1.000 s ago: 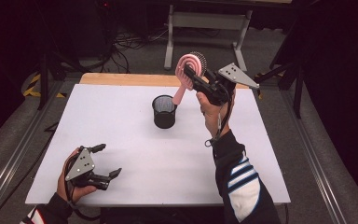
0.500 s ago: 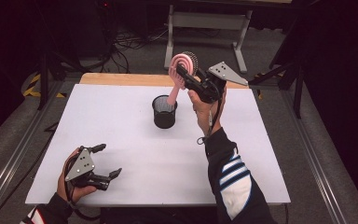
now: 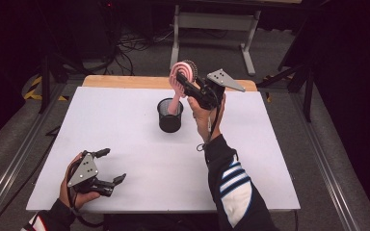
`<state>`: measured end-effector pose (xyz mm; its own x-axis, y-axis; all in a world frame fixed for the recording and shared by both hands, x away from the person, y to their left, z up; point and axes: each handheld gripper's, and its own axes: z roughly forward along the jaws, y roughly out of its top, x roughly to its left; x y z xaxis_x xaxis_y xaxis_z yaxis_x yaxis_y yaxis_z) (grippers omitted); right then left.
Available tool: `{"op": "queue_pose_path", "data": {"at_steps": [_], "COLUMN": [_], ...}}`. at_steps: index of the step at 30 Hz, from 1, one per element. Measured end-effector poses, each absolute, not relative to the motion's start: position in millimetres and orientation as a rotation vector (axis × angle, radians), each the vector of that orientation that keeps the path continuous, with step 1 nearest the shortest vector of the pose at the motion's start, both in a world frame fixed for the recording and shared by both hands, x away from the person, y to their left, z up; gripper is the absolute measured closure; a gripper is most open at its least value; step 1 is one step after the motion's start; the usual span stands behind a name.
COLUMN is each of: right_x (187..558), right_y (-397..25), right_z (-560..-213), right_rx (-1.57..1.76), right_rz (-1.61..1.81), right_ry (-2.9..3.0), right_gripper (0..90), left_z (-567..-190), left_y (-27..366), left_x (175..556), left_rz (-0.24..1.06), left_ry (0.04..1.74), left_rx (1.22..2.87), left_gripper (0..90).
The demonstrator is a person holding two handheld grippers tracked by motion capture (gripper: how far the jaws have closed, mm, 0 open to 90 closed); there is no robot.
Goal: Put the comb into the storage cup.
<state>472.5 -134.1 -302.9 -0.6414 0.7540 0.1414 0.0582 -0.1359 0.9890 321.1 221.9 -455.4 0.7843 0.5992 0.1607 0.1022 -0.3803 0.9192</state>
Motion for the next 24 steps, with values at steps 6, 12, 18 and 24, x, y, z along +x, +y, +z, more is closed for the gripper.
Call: {"op": "queue_pose_path", "data": {"at_steps": [6, 12, 18, 24], "right_x": [474, 475, 475, 475], "right_y": [-133, -133, -134, -132], "right_z": [-315, -327, -337, -348], "right_rx": [0.941, 0.969, 1.002, 1.021], "right_rz": [1.830, 1.818, 1.812, 1.801], "right_ry": [1.653, 1.666, 1.676, 1.701], "right_gripper": [63.5, 63.5, 63.4, 63.3], "left_z": [-456, -456, -456, -456], "left_y": [221, 221, 221, 220], "left_x": [321, 321, 321, 322], "left_rz": [0.586, 0.584, 0.587, 0.583], "left_ry": [0.529, 0.530, 0.528, 0.529], "left_rx": [1.915, 1.916, 1.923, 1.925], "left_gripper": [4.4, 4.4, 4.4, 4.5]}}
